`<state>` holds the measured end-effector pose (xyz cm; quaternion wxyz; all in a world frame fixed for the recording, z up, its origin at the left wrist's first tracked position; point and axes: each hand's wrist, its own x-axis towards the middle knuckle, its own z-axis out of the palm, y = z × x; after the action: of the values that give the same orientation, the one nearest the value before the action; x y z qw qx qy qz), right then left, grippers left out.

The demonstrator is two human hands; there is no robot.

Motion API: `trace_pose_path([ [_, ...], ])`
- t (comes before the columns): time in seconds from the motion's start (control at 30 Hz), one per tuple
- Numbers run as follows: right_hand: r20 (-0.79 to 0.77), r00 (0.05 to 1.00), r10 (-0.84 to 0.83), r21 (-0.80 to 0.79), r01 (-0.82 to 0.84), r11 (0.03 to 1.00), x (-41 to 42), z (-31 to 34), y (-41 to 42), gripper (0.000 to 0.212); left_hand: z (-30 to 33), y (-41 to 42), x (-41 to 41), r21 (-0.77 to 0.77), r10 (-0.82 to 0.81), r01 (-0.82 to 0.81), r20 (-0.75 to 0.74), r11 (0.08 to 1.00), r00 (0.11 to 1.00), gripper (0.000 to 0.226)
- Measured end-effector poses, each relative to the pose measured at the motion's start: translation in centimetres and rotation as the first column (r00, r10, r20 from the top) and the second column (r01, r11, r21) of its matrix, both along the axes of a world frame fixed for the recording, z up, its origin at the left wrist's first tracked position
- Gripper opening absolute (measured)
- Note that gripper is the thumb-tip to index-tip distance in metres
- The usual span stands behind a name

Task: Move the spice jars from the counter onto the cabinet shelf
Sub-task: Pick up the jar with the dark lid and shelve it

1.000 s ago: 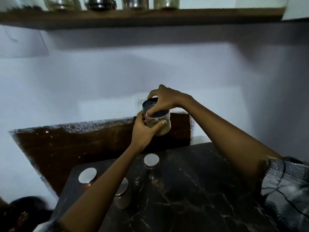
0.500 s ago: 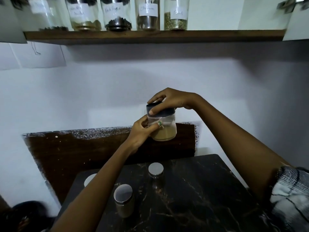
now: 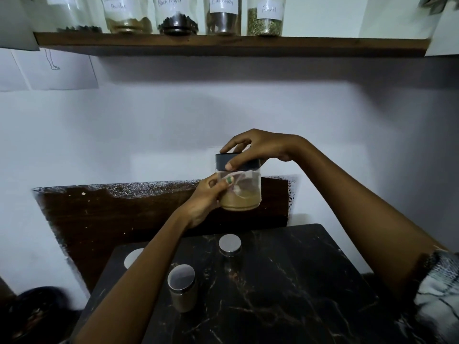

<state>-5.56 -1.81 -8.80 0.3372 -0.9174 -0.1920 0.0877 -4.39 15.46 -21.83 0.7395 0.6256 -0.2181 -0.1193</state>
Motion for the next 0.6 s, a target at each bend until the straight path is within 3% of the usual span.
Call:
trace_pose_path([
  [0.2, 0.144, 0.974, -0.174, -0.14, 0.194, 0.971, 0.2, -1.4, 1.4, 0.056, -0.2, -0.9, -0.2, 0.034, 0.077, -0.08, 0.087, 0.996, 0.993, 0.063],
  [0.3, 0.05, 0.987, -0.15, -0.221, 0.157, 0.963, 0.0, -0.8, 1.4, 0.059, -0.7, -1.0, -0.3, -0.005, 0.02, -0.02, 0.061, 1.0, 0.998, 0.067],
  [0.43, -0.103, 0.994, 0.029, -0.071, -0.036, 0.997, -0.6, -0.4, 0.6, 0.044, -1.0, -0.6, -0.8, -0.066, -0.111, 0.107, -0.064, 0.992, 0.992, 0.088],
  [0.6, 0.089, 0.991, -0.1, 0.009, 0.1, 0.995, -0.2, -1.4, 0.4, 0.041, -0.8, -0.3, -0.9, -0.107, -0.091, 0.079, -0.116, 0.991, 0.989, 0.084],
])
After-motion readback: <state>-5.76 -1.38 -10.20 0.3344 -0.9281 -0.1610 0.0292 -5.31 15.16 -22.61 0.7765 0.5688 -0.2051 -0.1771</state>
